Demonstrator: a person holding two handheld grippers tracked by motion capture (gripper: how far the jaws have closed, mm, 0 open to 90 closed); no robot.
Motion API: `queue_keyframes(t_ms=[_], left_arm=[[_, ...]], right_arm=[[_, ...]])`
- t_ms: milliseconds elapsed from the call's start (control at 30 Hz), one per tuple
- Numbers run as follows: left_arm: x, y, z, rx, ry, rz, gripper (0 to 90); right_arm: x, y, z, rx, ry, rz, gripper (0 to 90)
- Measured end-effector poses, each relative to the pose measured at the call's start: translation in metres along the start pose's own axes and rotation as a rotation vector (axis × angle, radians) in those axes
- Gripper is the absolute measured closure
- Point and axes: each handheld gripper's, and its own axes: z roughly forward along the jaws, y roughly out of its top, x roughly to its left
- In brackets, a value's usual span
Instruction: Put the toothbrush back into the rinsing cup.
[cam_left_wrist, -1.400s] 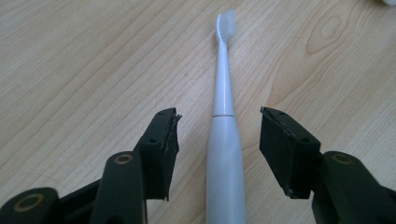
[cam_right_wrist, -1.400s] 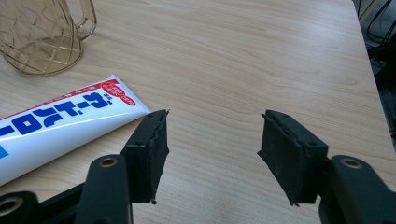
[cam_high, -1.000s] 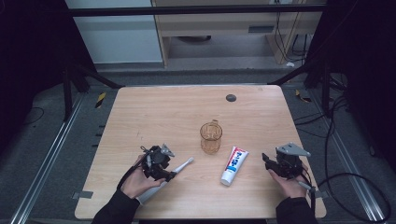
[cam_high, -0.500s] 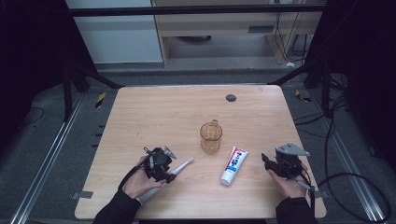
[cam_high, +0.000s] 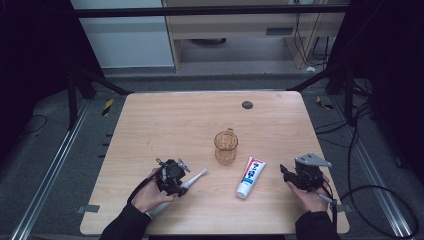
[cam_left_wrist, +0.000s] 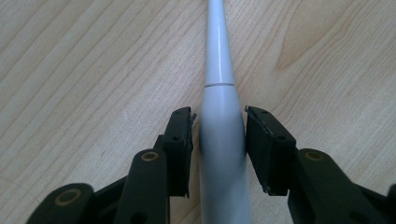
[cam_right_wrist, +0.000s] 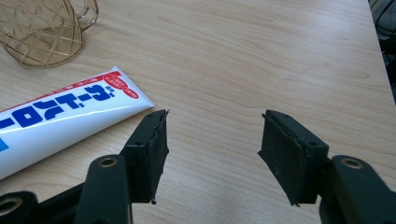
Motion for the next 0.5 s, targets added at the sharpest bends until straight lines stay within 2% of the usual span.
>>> queue_keyframes(t_ms=[500], left_arm=[[0.0009, 0.0005, 0.0033, 0.019, -0.013, 0.003, 66.2]], right_arm=[[-0.0005, -0.0001, 0.0005, 0.005, 0.002, 0.001, 40.6]])
